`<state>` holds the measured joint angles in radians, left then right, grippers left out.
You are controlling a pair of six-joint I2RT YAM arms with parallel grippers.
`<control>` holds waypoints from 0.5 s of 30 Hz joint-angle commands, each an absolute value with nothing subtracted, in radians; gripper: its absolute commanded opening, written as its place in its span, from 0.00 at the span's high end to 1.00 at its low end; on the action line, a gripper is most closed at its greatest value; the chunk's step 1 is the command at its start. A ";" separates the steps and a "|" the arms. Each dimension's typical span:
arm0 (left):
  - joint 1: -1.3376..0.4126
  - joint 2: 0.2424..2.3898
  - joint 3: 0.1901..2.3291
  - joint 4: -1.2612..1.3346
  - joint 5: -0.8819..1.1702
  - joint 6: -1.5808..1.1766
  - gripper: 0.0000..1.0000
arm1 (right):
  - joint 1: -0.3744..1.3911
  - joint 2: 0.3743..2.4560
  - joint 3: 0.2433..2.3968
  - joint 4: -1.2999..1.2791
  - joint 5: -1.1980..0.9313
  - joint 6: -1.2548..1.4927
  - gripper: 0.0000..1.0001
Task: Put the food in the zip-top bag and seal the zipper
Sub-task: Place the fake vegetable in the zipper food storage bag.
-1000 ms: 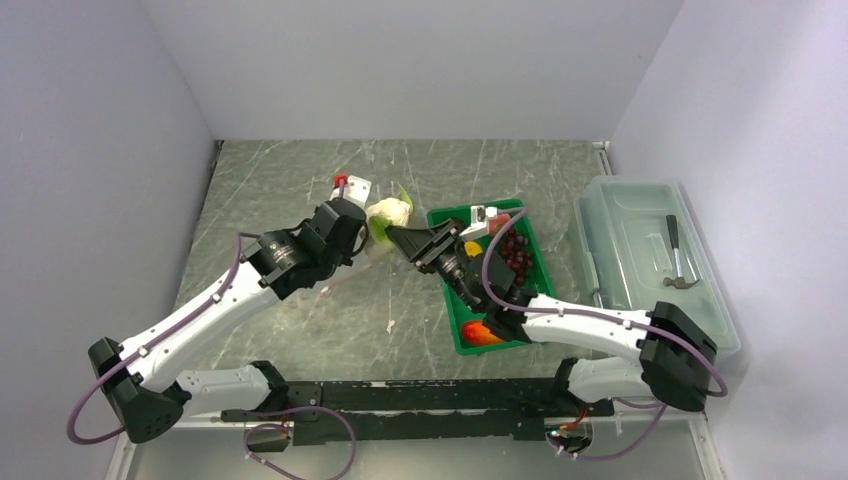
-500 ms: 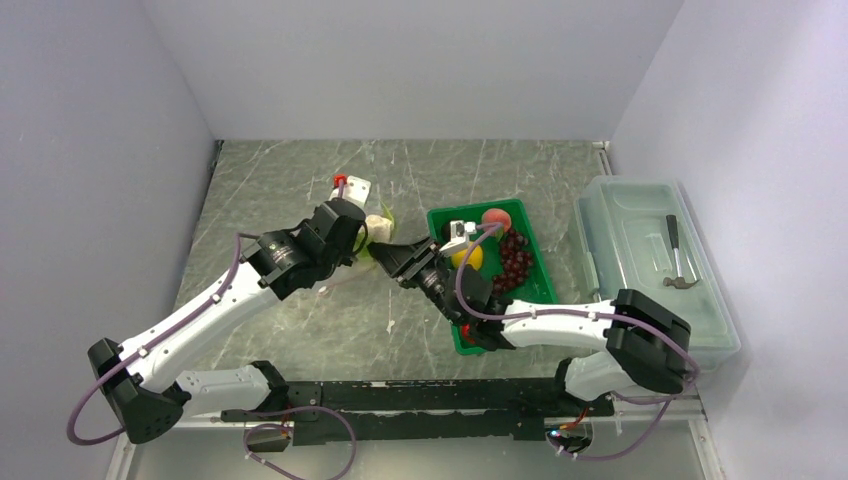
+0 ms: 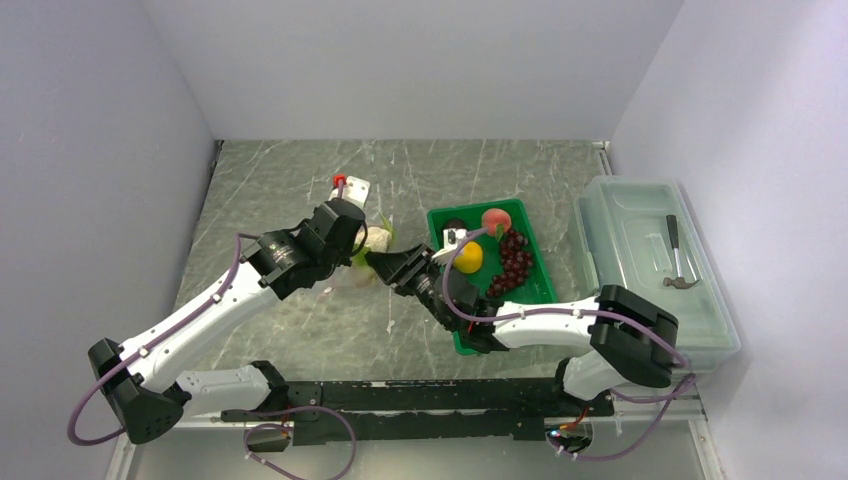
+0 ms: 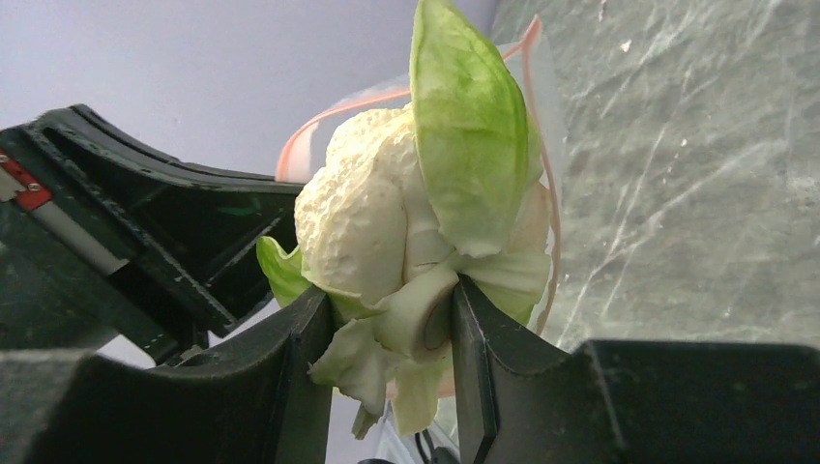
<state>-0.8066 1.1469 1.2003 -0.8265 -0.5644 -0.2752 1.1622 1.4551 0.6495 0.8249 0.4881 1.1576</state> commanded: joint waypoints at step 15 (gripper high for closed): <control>-0.803 1.132 1.202 -0.788 -0.559 -0.276 1.00 | 1.168 1.560 0.856 0.620 0.387 1.049 1.00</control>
